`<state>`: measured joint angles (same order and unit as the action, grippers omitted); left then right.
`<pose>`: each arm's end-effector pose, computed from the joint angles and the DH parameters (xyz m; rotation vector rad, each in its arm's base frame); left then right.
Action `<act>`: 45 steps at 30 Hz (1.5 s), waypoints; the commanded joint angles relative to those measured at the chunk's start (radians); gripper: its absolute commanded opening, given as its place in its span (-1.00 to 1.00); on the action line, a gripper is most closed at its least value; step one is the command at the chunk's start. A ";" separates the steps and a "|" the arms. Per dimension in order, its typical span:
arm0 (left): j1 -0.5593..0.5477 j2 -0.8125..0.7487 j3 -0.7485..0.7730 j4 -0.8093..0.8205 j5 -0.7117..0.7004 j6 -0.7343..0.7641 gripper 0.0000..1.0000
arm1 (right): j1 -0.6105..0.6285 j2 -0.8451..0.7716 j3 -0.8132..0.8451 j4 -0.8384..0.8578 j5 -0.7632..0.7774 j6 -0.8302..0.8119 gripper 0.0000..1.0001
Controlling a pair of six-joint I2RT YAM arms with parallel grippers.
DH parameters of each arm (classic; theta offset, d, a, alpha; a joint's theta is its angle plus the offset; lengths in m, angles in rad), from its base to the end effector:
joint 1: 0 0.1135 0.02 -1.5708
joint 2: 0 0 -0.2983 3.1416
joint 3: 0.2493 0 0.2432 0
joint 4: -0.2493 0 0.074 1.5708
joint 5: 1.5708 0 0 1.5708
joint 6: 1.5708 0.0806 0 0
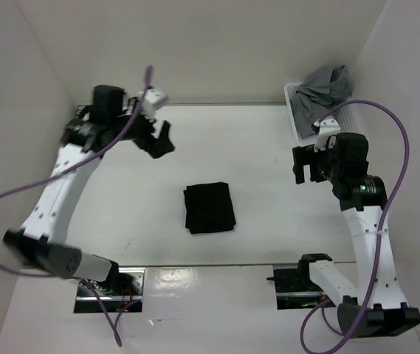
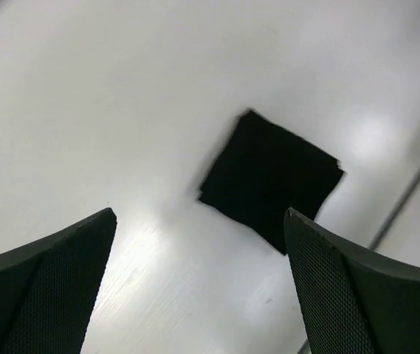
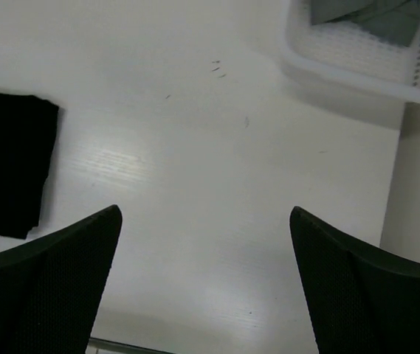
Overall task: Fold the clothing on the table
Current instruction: Fold the skirt
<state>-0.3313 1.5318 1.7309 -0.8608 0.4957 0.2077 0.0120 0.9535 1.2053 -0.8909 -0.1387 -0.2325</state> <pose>0.3108 -0.1474 0.4280 0.8449 2.0407 -0.6198 0.1840 0.0134 0.3818 -0.3448 2.1758 0.0302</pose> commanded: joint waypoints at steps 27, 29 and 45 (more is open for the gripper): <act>0.807 -0.720 -0.763 0.298 -0.186 -0.099 1.00 | -0.248 -0.285 -0.299 0.385 0.039 0.067 0.97; 0.807 -0.711 -0.763 0.298 -0.186 -0.090 1.00 | -0.248 -0.297 -0.299 0.385 0.030 0.067 0.97; 0.807 -0.697 -0.772 0.307 -0.186 -0.080 1.00 | -0.239 -0.315 -0.299 0.385 0.050 0.067 0.97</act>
<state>0.4690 0.8368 0.9596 -0.5968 0.2909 0.1059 -0.2291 0.6445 0.9085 -0.5655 -0.0940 -0.1547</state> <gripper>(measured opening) 1.000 0.983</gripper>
